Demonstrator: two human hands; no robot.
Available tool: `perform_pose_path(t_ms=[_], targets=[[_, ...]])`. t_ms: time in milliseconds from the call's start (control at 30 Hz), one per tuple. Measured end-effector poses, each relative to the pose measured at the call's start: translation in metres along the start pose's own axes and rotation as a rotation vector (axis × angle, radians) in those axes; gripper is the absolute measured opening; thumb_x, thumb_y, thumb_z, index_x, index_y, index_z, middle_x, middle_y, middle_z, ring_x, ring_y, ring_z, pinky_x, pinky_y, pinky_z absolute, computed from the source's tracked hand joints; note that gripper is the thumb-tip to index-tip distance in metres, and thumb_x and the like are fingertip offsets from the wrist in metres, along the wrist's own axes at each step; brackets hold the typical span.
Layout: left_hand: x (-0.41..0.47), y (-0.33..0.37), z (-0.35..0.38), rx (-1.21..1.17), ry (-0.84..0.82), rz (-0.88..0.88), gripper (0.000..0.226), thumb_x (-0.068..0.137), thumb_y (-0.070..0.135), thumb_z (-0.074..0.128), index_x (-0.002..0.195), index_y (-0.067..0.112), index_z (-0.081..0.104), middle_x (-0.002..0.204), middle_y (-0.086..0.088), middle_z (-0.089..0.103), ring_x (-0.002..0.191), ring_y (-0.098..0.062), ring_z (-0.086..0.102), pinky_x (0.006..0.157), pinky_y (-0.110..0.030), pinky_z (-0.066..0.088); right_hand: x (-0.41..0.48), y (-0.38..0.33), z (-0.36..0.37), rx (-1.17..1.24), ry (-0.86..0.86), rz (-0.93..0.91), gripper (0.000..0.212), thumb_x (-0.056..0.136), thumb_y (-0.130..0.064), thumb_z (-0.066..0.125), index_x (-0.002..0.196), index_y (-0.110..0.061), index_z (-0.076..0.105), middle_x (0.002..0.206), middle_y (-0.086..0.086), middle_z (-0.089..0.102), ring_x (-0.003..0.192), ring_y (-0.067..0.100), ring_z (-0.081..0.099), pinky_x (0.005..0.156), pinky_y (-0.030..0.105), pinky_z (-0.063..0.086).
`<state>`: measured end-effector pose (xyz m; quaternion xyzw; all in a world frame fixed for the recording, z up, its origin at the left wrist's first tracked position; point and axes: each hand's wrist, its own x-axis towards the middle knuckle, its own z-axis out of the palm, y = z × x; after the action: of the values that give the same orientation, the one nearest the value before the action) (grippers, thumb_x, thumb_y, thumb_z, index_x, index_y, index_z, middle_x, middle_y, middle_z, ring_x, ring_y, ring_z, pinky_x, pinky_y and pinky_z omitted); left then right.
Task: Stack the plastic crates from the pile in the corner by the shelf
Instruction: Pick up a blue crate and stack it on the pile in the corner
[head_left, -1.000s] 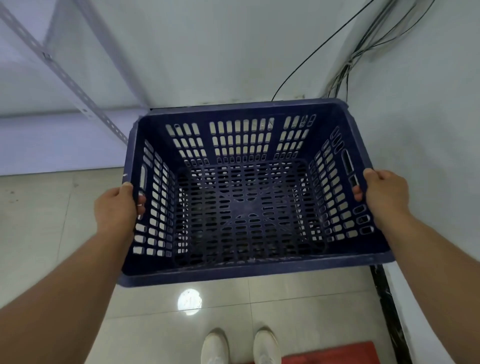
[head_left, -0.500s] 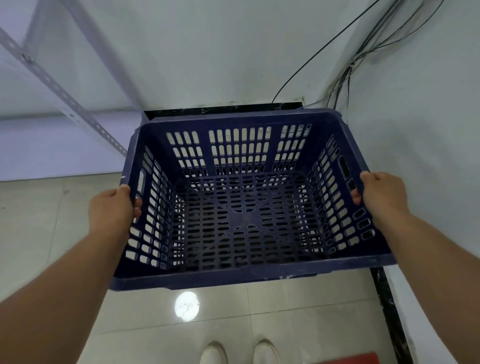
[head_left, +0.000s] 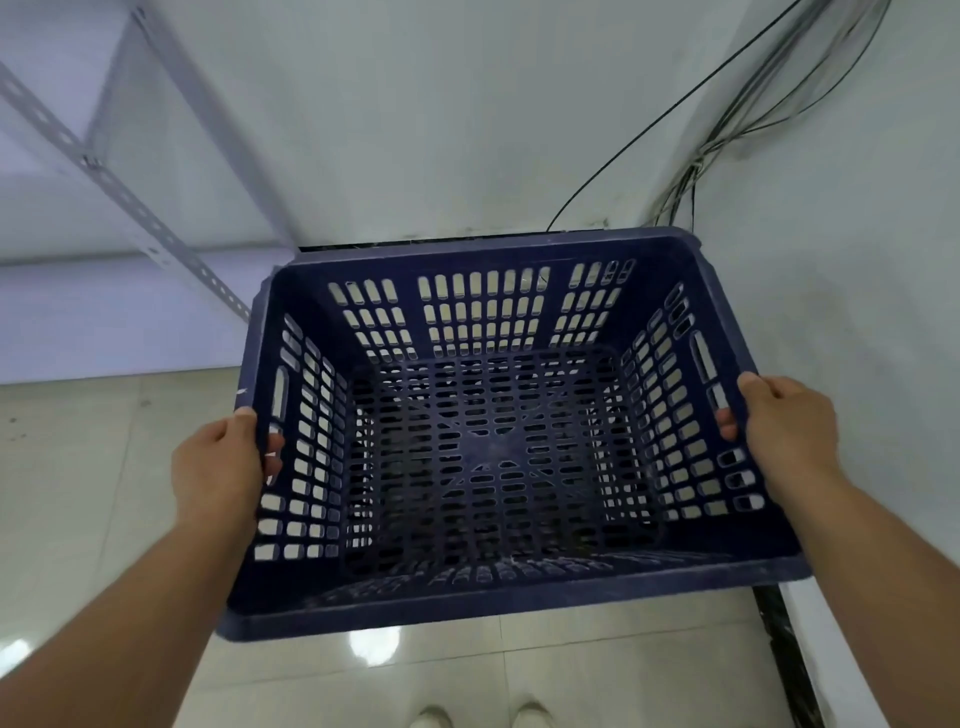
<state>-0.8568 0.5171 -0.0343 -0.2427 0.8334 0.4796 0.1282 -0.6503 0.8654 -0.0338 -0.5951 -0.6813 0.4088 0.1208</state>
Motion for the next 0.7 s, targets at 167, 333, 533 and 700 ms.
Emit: perform_pose_path(t_ms=[167, 333, 533, 700], targets=[[-0.003, -0.012, 0.004, -0.009, 0.003, 0.049, 0.03, 0.094, 0.034, 0.049, 0.091, 0.013, 0.069, 0.086, -0.011, 0.072, 0.076, -0.032, 0.065, 0.081, -0.059, 0.055, -0.002, 0.019, 0.003, 0.007, 0.029, -0.034, 0.032, 0.097, -0.032, 0.044, 0.09, -0.01, 0.066, 0.074, 0.007, 0.068, 0.066, 0.028, 0.062, 0.07, 0.041, 0.051], [0.0, -0.011, 0.008, -0.012, 0.007, 0.056, 0.032, 0.095, 0.032, 0.048, 0.101, 0.008, 0.069, 0.085, -0.009, 0.07, 0.073, -0.026, 0.061, 0.083, -0.054, 0.056, 0.003, 0.021, 0.005, 0.025, 0.022, -0.049, 0.03, 0.097, -0.033, 0.044, 0.093, -0.012, 0.065, 0.074, 0.007, 0.068, 0.065, 0.027, 0.061, 0.072, 0.044, 0.054], [0.001, -0.012, 0.007, 0.014, -0.006, 0.046, 0.035, 0.094, 0.034, 0.047, 0.103, 0.008, 0.068, 0.084, -0.009, 0.069, 0.072, -0.025, 0.06, 0.082, -0.052, 0.055, 0.006, 0.024, 0.004, -0.034, 0.017, -0.066, 0.034, 0.098, -0.032, 0.039, 0.104, -0.008, 0.063, 0.079, 0.009, 0.068, 0.062, 0.018, 0.058, 0.055, 0.029, 0.042], [-0.002, -0.011, 0.009, 0.014, -0.003, 0.08, 0.037, 0.096, 0.033, 0.045, 0.105, 0.006, 0.067, 0.082, -0.008, 0.067, 0.07, -0.022, 0.059, 0.081, -0.049, 0.055, 0.007, 0.022, 0.005, -0.06, -0.013, -0.059, 0.037, 0.099, -0.034, 0.036, 0.11, -0.009, 0.061, 0.078, 0.005, 0.066, 0.063, 0.015, 0.058, 0.053, 0.027, 0.039]])
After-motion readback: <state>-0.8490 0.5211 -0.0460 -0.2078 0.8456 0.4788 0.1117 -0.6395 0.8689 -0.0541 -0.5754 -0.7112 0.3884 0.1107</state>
